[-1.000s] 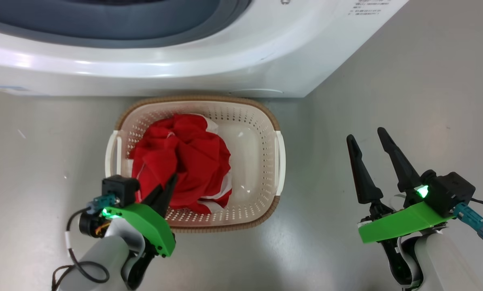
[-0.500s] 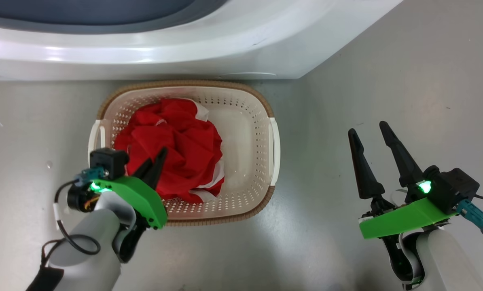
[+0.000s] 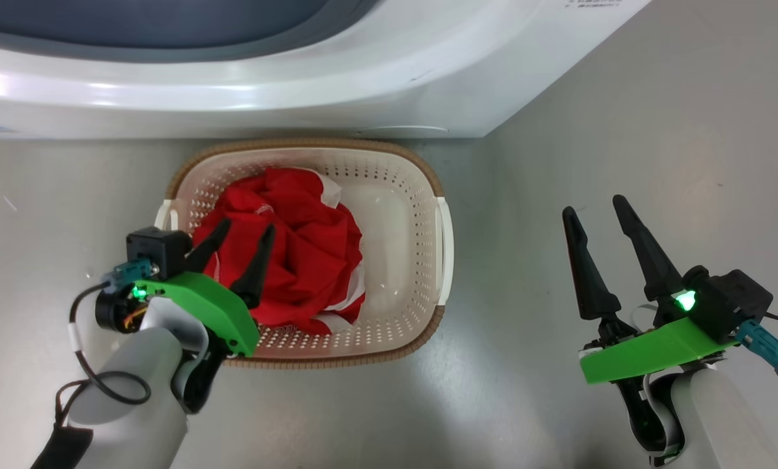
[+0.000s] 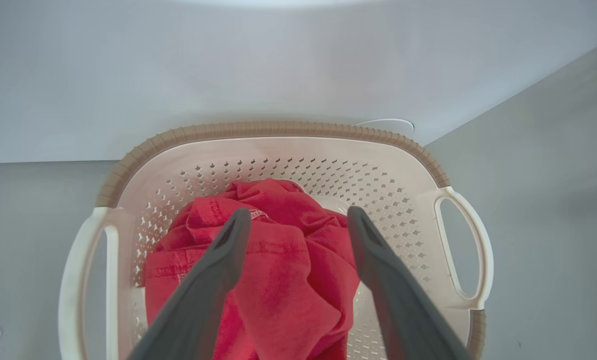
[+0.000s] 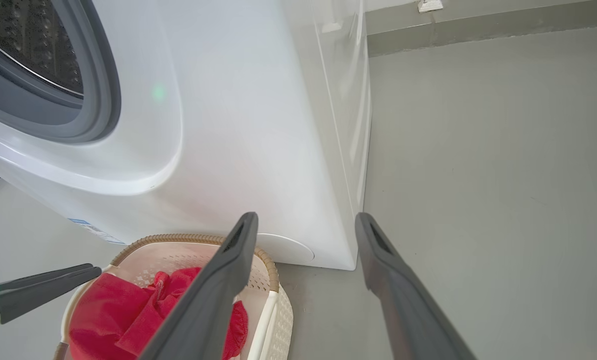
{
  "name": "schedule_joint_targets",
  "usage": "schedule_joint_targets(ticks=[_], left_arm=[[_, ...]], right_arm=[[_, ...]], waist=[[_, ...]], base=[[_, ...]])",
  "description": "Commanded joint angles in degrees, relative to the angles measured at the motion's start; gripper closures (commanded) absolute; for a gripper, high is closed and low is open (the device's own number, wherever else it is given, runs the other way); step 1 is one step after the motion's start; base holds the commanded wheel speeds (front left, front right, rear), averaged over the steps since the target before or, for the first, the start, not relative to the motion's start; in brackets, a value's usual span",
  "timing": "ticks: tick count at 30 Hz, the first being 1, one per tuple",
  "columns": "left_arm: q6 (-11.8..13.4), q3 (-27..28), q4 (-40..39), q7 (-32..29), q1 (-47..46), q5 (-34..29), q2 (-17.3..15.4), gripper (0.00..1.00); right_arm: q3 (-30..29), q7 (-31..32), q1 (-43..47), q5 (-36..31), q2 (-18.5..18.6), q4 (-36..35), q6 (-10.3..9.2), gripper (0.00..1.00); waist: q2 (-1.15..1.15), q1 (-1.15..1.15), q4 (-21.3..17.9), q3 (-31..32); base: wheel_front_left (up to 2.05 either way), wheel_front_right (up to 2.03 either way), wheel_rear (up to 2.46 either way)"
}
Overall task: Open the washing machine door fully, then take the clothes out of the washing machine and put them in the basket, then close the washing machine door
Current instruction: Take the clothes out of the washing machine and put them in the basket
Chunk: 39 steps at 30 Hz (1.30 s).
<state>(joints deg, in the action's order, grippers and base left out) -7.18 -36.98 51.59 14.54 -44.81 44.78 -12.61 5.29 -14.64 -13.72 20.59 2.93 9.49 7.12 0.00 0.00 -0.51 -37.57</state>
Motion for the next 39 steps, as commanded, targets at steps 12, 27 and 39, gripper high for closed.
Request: schedule_joint_targets(ticks=[12, 27, 39], left_arm=[[-0.3, 9.1, -5.0, 0.5, 5.7, -4.8, -2.2, 0.0], [-0.3, 23.5, -16.3, 0.5, 18.5, -15.4, -0.8, 0.0], [-0.3, 32.1, -27.7, 0.5, 30.8, -21.6, 1.1, 0.0]], right_arm=[[0.8, -0.4, 1.6, -0.9, -0.1, 0.4, 0.36, 0.0], [0.0, -0.4, 6.8, -1.4, -0.1, 1.9, 0.36, 0.0], [-0.6, -0.4, 12.2, -1.6, -0.1, 2.7, 0.36, 0.0]], waist=[[0.0, 0.0, 0.6, 6.5], [0.0, 0.0, 0.7, 18.0], [0.0, 0.0, 0.1, 27.2]], base=[[0.0, 0.0, 0.0], [0.0, 0.0, 0.0], [0.0, 0.0, 0.0]])
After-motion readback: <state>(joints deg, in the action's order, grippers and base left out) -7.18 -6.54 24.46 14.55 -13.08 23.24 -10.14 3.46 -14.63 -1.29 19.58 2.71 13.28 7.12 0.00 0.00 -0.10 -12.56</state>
